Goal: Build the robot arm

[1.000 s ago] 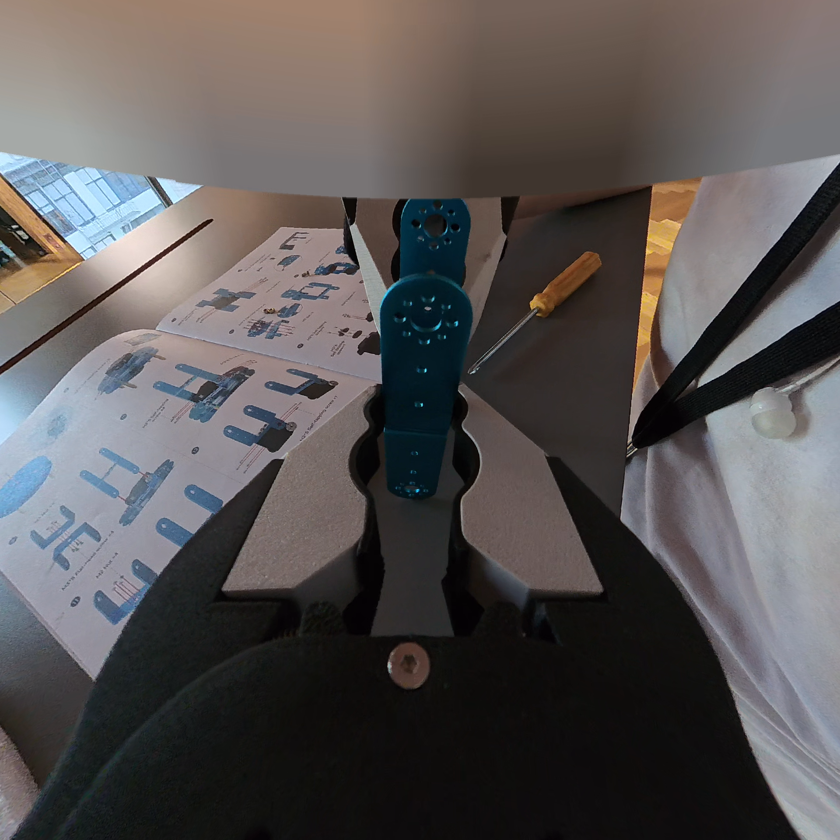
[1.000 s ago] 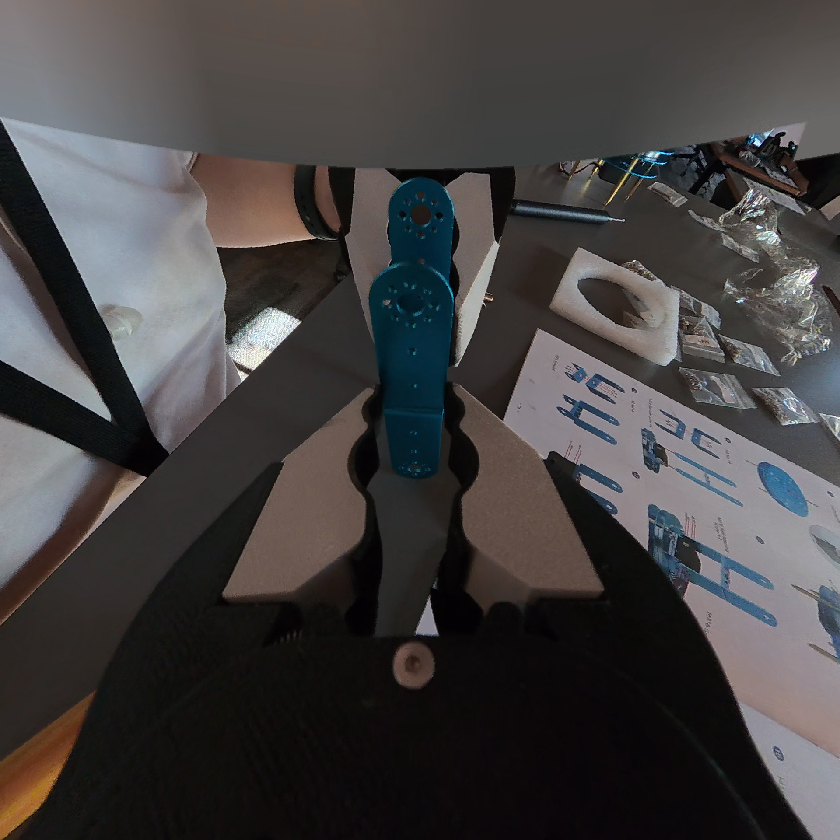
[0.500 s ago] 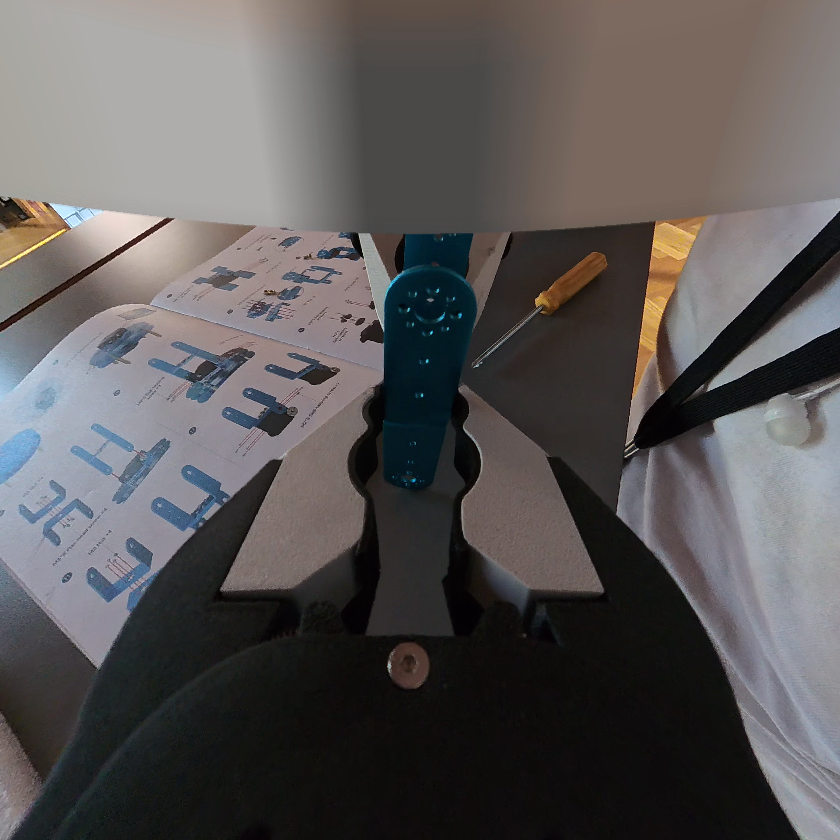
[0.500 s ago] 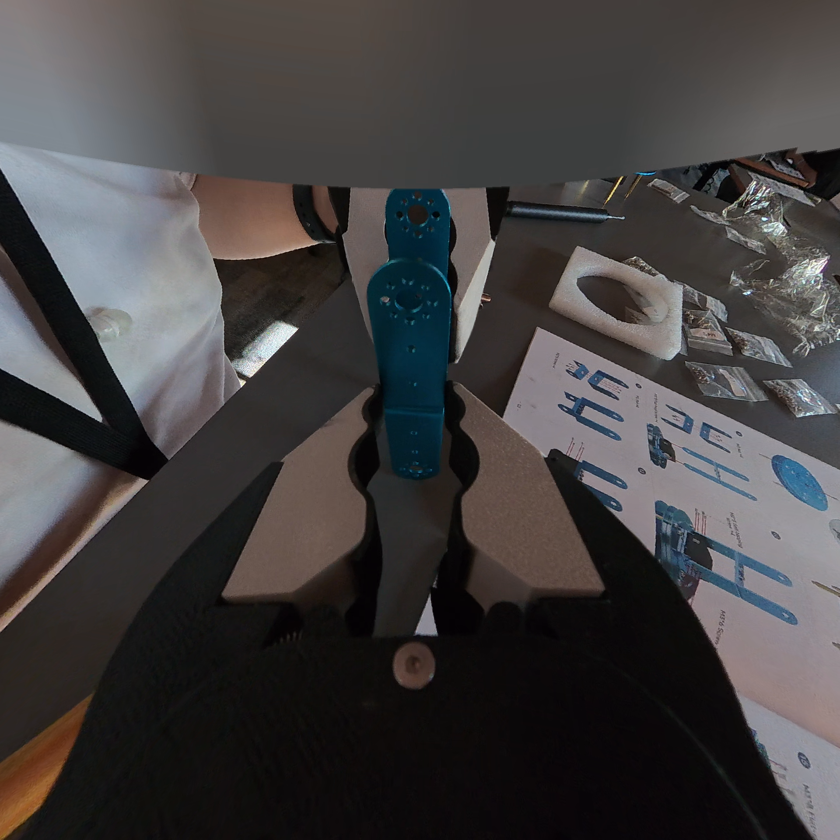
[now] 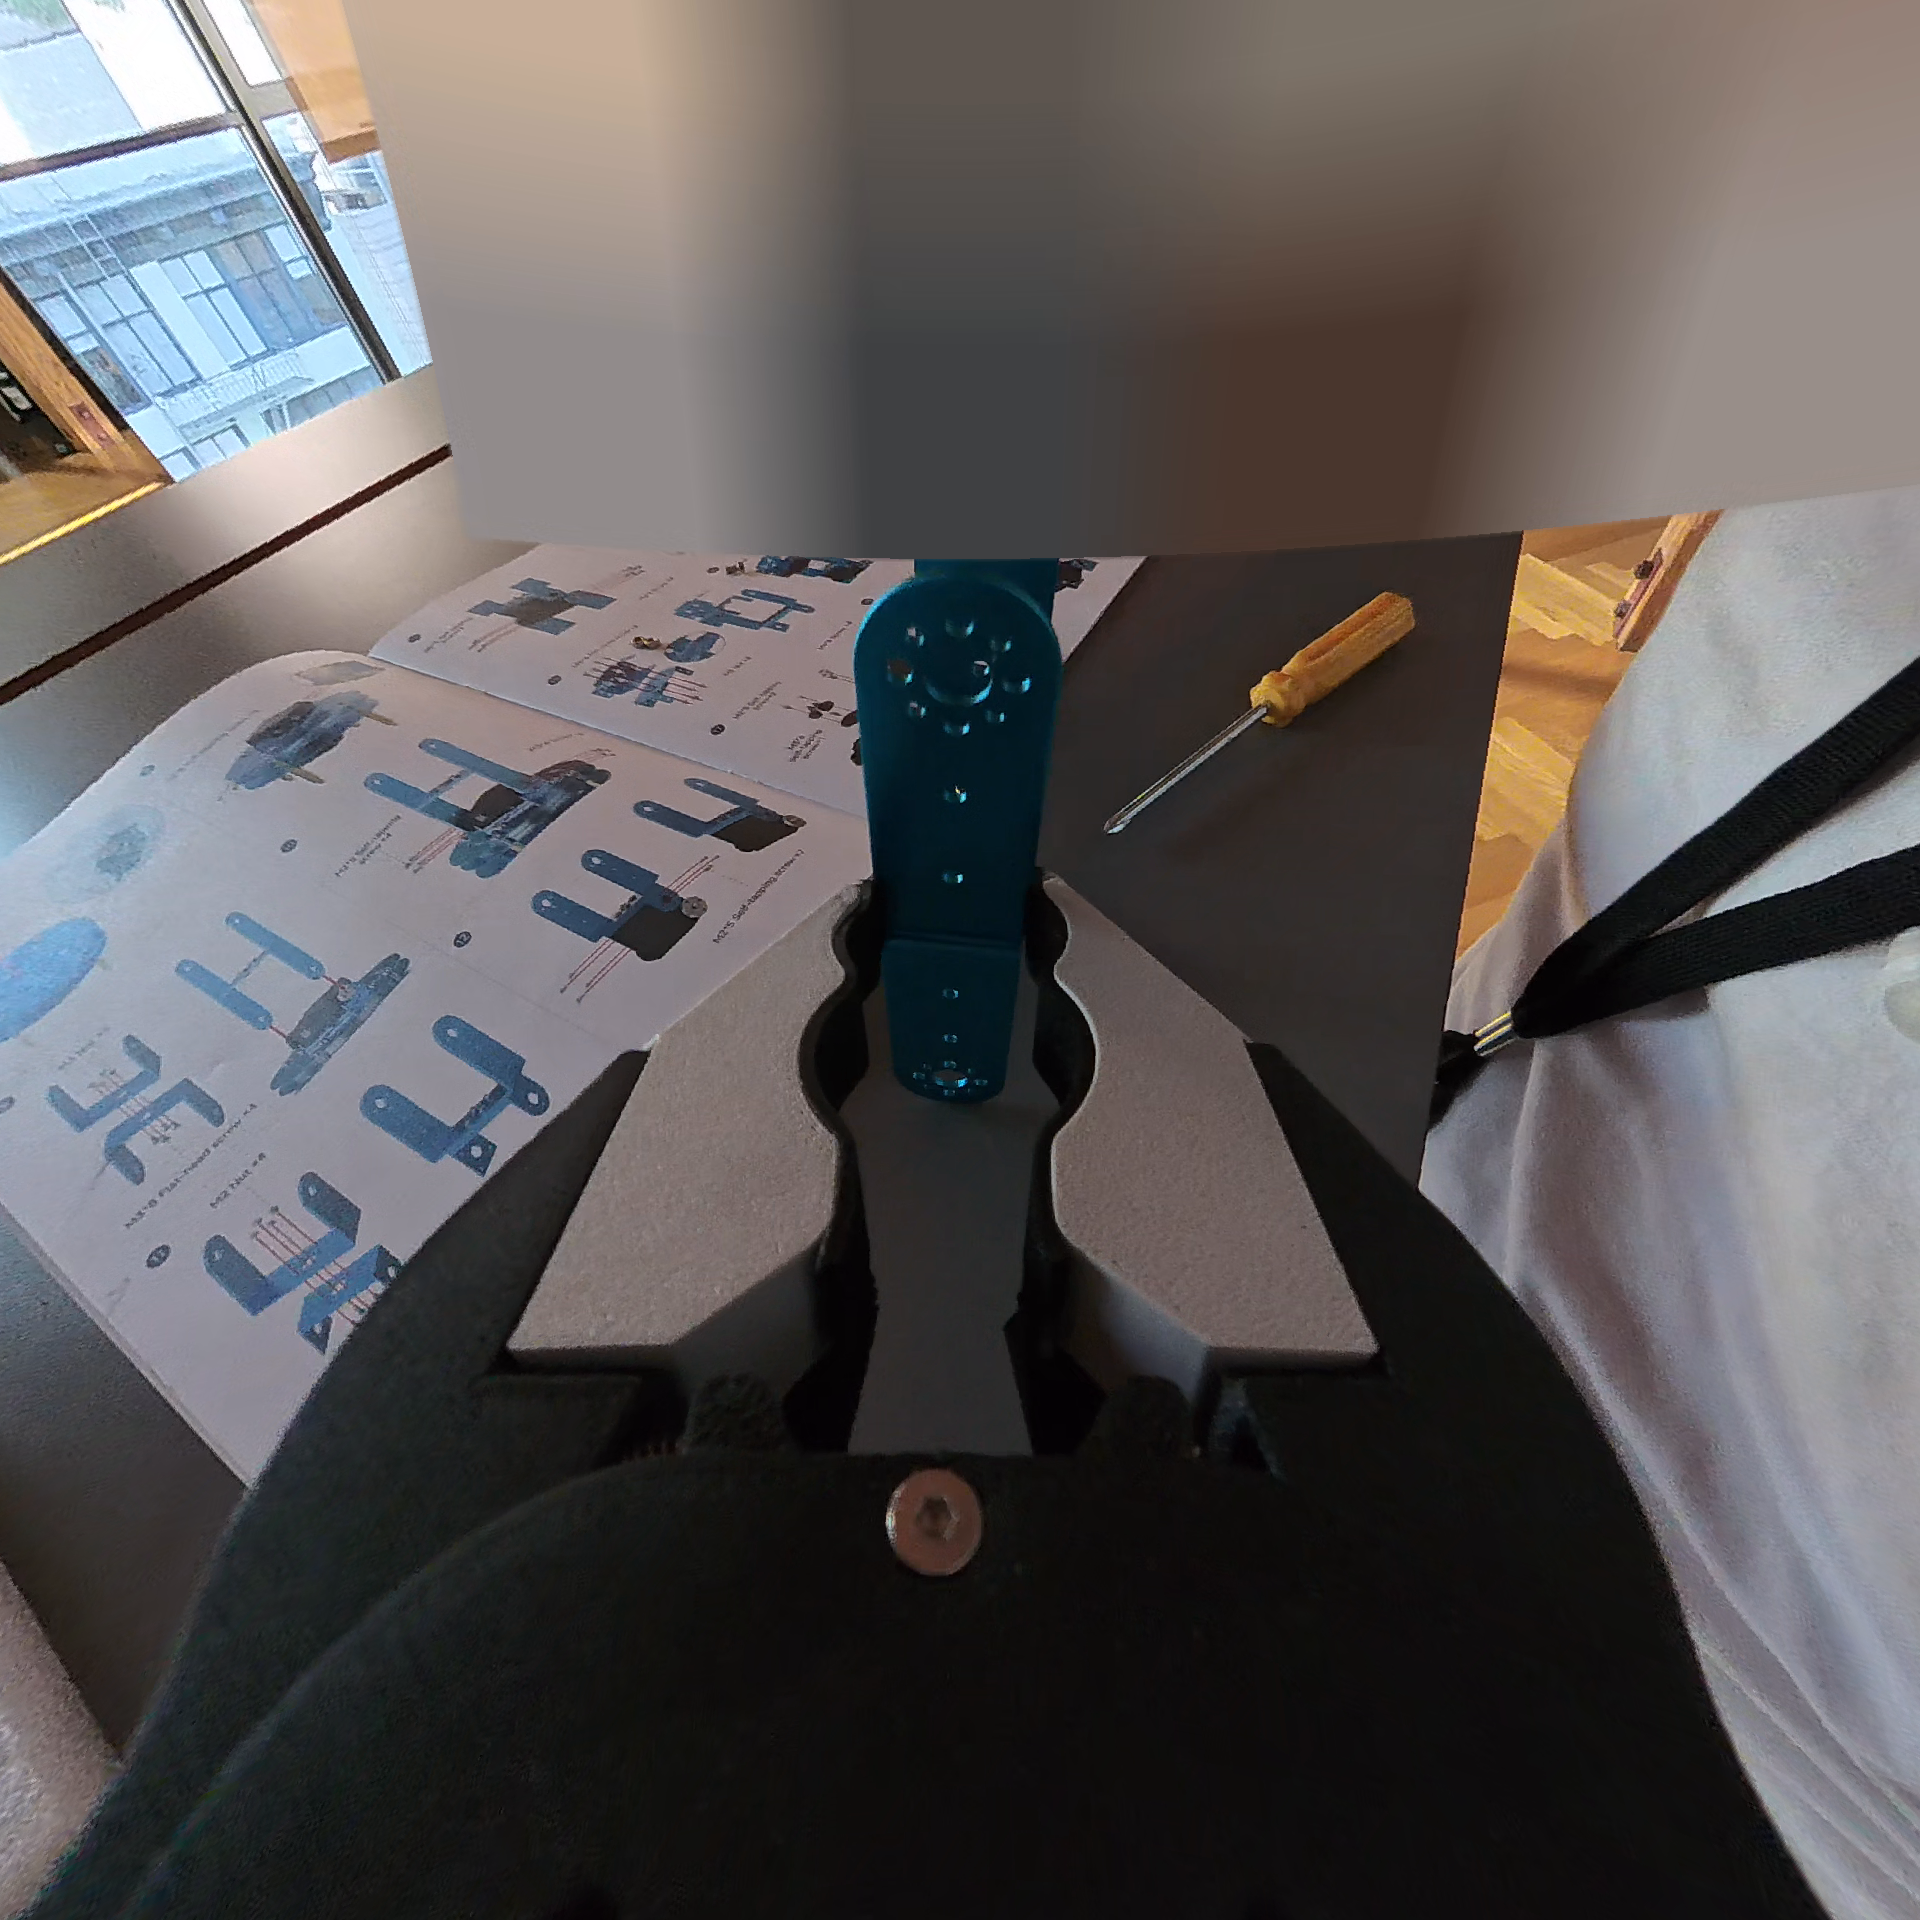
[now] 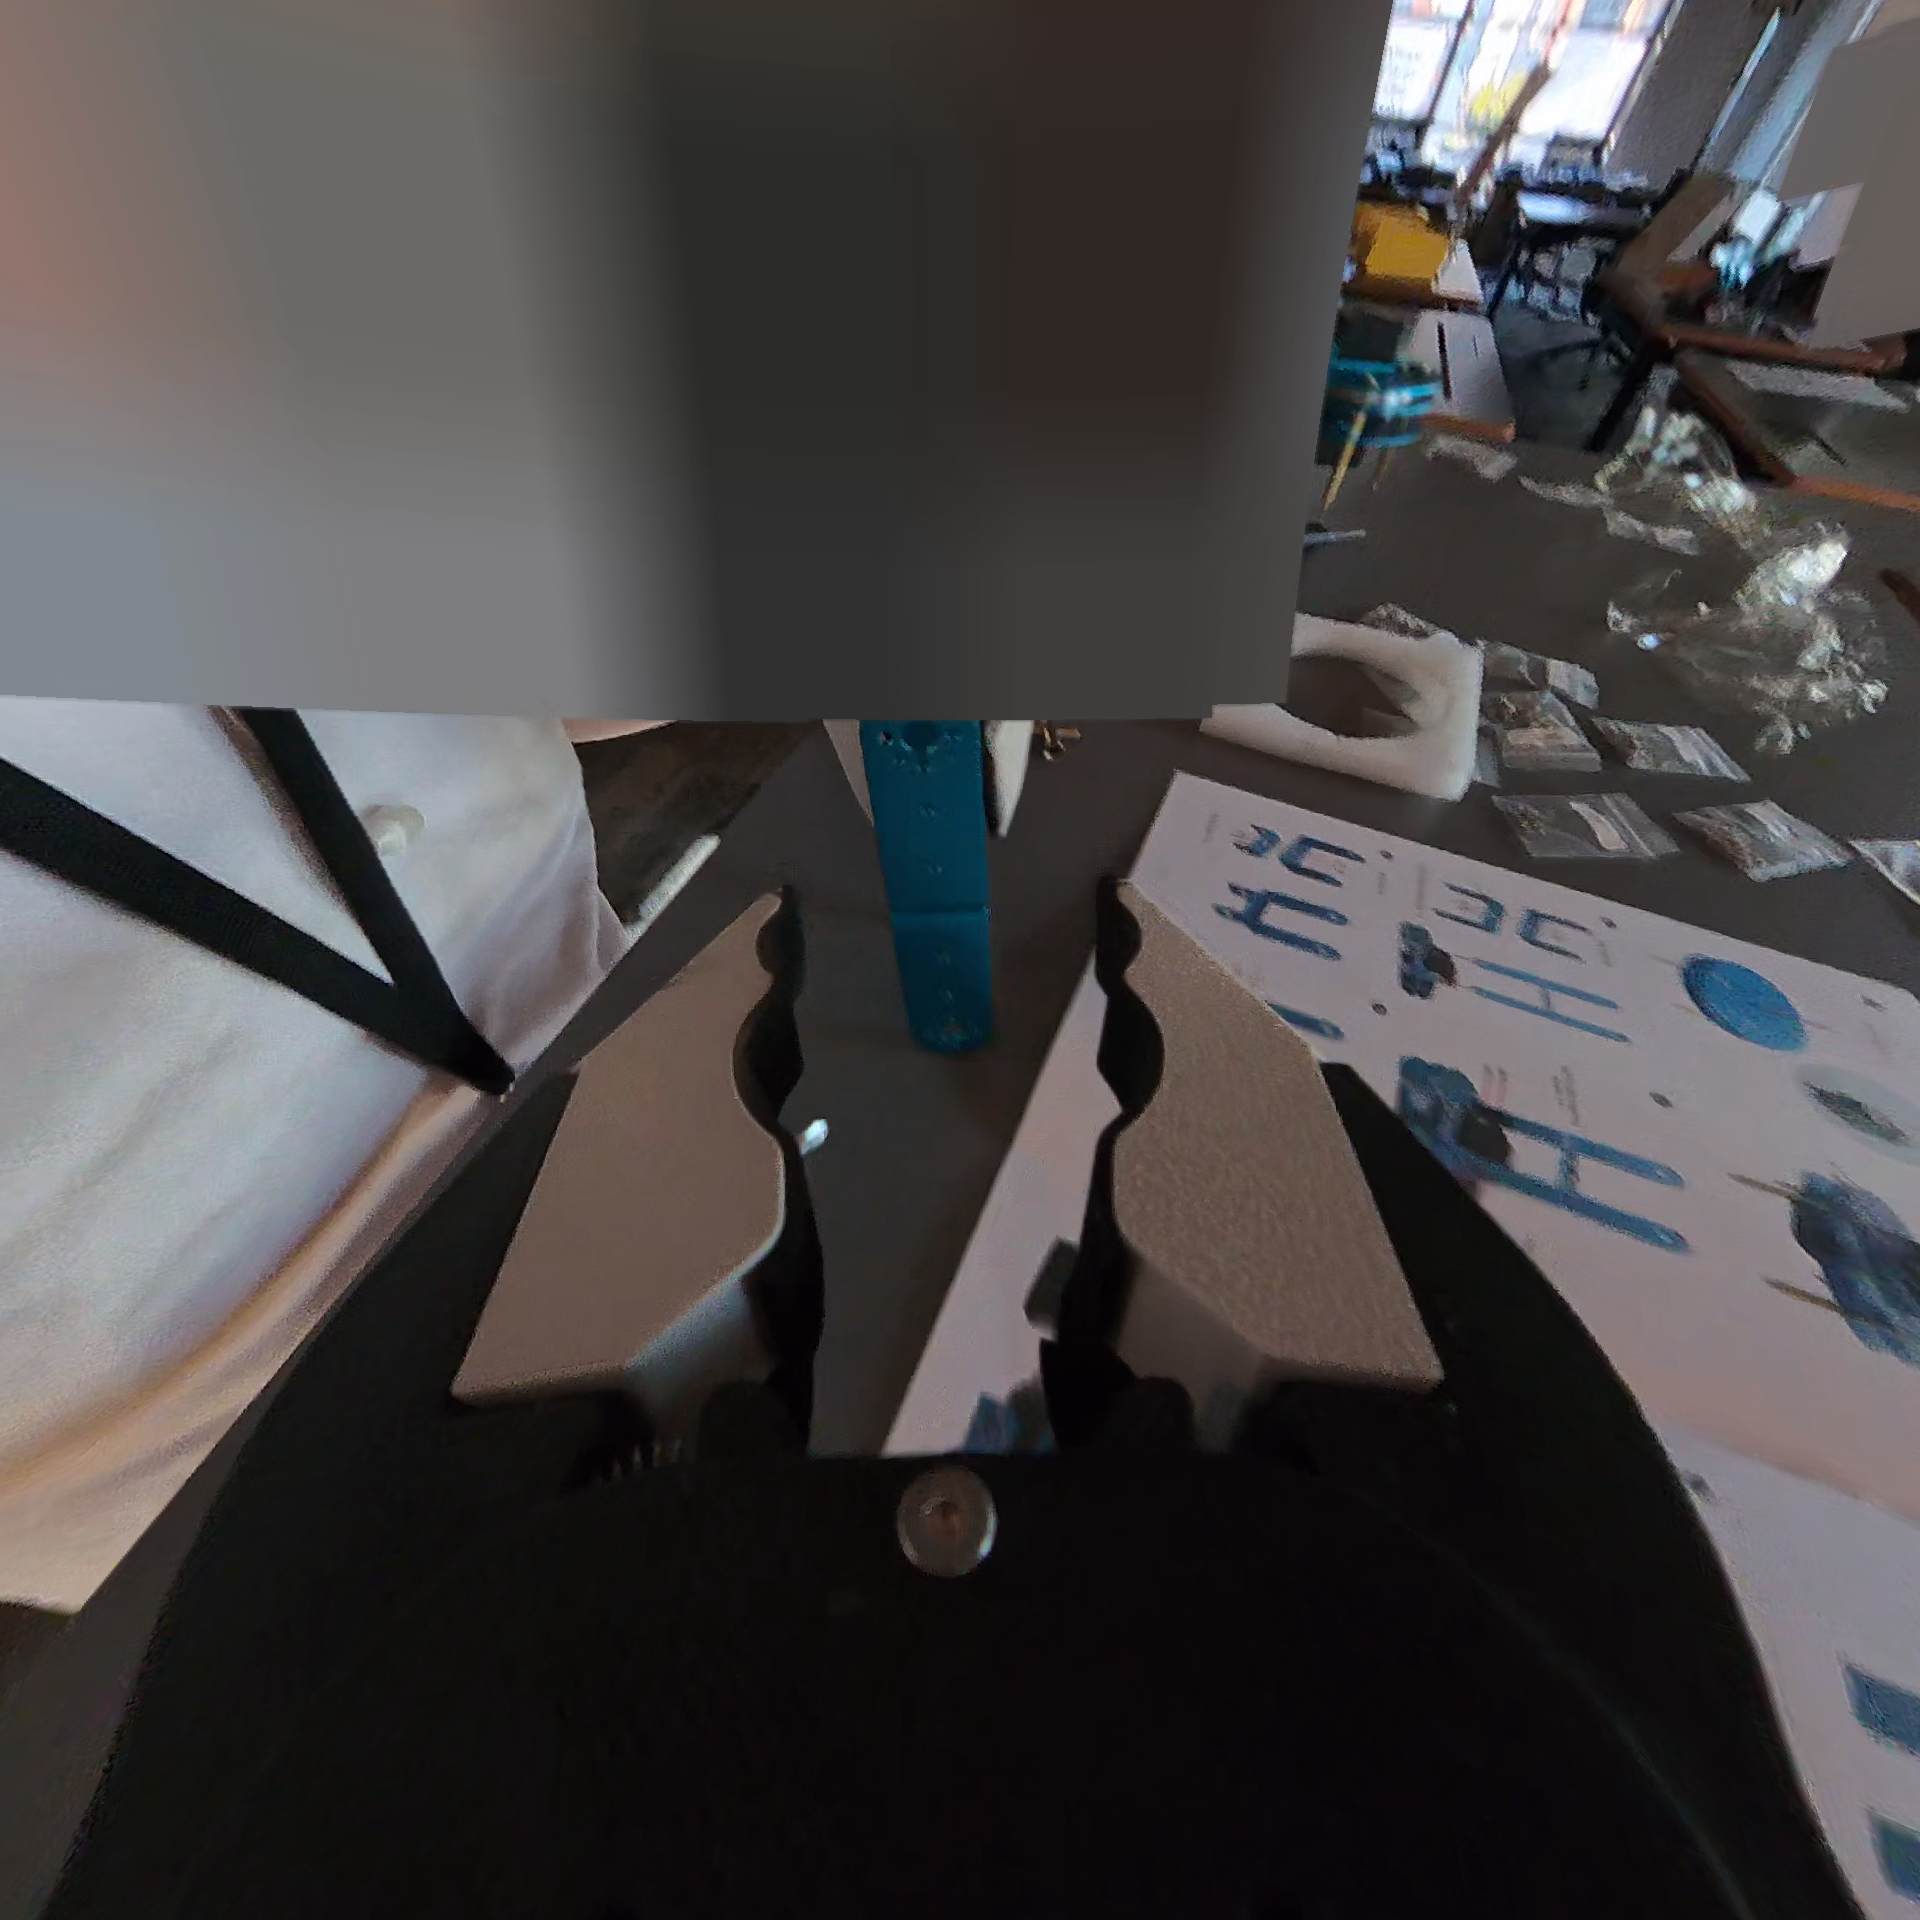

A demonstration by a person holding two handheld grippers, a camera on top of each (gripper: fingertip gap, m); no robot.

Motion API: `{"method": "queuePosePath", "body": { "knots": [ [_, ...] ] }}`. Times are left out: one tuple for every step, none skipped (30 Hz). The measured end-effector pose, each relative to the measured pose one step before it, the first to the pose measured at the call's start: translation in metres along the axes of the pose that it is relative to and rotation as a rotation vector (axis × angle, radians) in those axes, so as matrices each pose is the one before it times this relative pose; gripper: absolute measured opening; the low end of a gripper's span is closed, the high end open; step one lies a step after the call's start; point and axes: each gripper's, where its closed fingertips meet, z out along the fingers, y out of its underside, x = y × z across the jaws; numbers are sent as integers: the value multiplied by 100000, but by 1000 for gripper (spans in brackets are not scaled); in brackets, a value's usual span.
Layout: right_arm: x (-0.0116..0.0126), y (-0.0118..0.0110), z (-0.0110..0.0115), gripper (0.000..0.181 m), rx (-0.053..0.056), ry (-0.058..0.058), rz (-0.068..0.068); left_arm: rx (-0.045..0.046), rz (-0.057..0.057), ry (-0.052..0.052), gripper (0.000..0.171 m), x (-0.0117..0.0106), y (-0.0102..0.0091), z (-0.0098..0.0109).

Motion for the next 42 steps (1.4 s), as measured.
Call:
{"method": "queuePosePath", "body": {
  "knots": [
    [1088,337,-1769,51,-6540,6138,416,-139,-176,34,26,-32,19,-24],
    [1699,896,-2091,48,-8426,9909,-607,-314,132,-212,26,-16,9,-22],
    [2029,1588,-2206,44,-9676,10373,495,-508,426,-260,26,-9,30,-30],
    [2353,2062,-2068,37,-9430,11061,2973,-666,774,-384,26,-4,33,-34],
    [2470,2644,-1649,27,-10673,10420,5202,-693,889,-679,26,-38,49,-50],
    [2166,2762,-1037,20,-10477,7559,6178,-592,692,-703,26,-53,41,-53],
    [1759,2144,-445,21,-6293,5165,5440,-427,426,-602,26,-38,47,-57],
    [1070,1565,-9,21,-3111,1289,4209,-180,102,-527,26,-37,37,-62],
    [384,807,199,19,177,-1276,3179,-6,-405,-451,26,-57,24,-51],
    [346,124,251,17,3258,-135,2488,72,-786,-489,26,-75,25,-34],
    [153,-259,326,17,4633,-634,1996,178,-806,-376,26,-58,10,-27],
    [-72,-376,395,16,4441,-1844,1999,110,-644,-542,26,-68,4,-2],
    [-237,-325,405,15,2586,-2138,2103,-57,-588,-939,26,-109,0,25],
    [-208,-282,455,15,1380,-1416,1522,-183,-340,-1068,26,-97,0,45],
    [-248,-293,477,15,908,-883,152,-224,0,-1220,25,-78,3,56],
    [-329,-256,511,14,529,-642,-1313,-277,191,-1477,25,-83,-4,70],
    [-113,-1,545,13,-1284,924,-1178,-485,309,-1703,25,-57,-10,64],
    [36,121,593,13,-2081,1735,-306,-648,518,-1962,25,-41,-15,61],
    [-295,53,648,13,-1246,-275,-6,-731,646,-2232,26,-47,-8,36],
    [-505,-5,680,13,-1064,-1237,395,-764,454,-2404,26,-51,-10,33],
    [-374,-4,606,13,-802,66,-385,-601,163,-1957,26,-6,-14,35],
    [-394,20,462,14,-1055,370,-1771,-374,-382,-1396,26,57,-9,38],
    [-319,33,334,13,-1274,1011,-1870,-239,-961,-1212,26,36,-28,39],
    [-166,-22,145,13,-1205,2039,-1314,-227,-1331,-1269,26,-7,-15,37],
    [-473,-334,20,13,321,431,-813,-262,-1509,-1516,26,-58,-3,60],
    [-1139,-754,-170,14,2400,-2526,56,-218,-1601,-1876,26,-106,-13,104],
    [-1569,-1256,-51,16,5023,-4759,-462,-174,-1169,-2047,26,-112,-27,163],
    [-2046,-1817,-419,18,6726,-5543,-717,-16,-522,-1654,25,-23,-66,183],
    [-2339,-1949,-171,22,7044,-6178,-530,-119,-689,-1727,26,-15,-65,206],
    [-2370,-1628,146,27,4673,-5887,-788,-309,-1320,-1984,26,-70,-51,201],
    [-2047,-1069,599,31,1461,-4759,-878,-249,-961,-1700,26,-8,-70,186],
    [-1551,-804,557,35,960,-2304,-57,-258,-331,-1708,26,18,-47,155],
    [-1317,-763,551,38,2287,-1672,880,-276,43,-1842,25,19,-42,121],
    [-1062,-500,636,38,2759,-1535,2244,-174,305,-1681,25,62,-45,105],
    [-380,-209,588,38,1925,1066,4982,-102,326,-1576,25,83,-45,71],
    [-114,101,621,41,583,1175,5238,-138,128,-1750,25,72,-10,68],
    [-22,172,555,44,844,1142,3637,-61,-25,-1828,26,50,-19,46],
    [65,258,457,44,434,1415,2336,46,211,-1641,26,96,-23,28],
    [139,387,356,42,-908,1774,1773,21,380,-1644,26,84,-20,20],
    [244,303,274,39,-674,2511,1024,-21,401,-1923,26,59,-9,12],
    [167,177,230,37,286,2062,944,0,561,-1964,26,61,2,11],
    [-57,159,238,36,401,269,1444,-40,518,-2030,26,60,-7,2]
  ]
}}
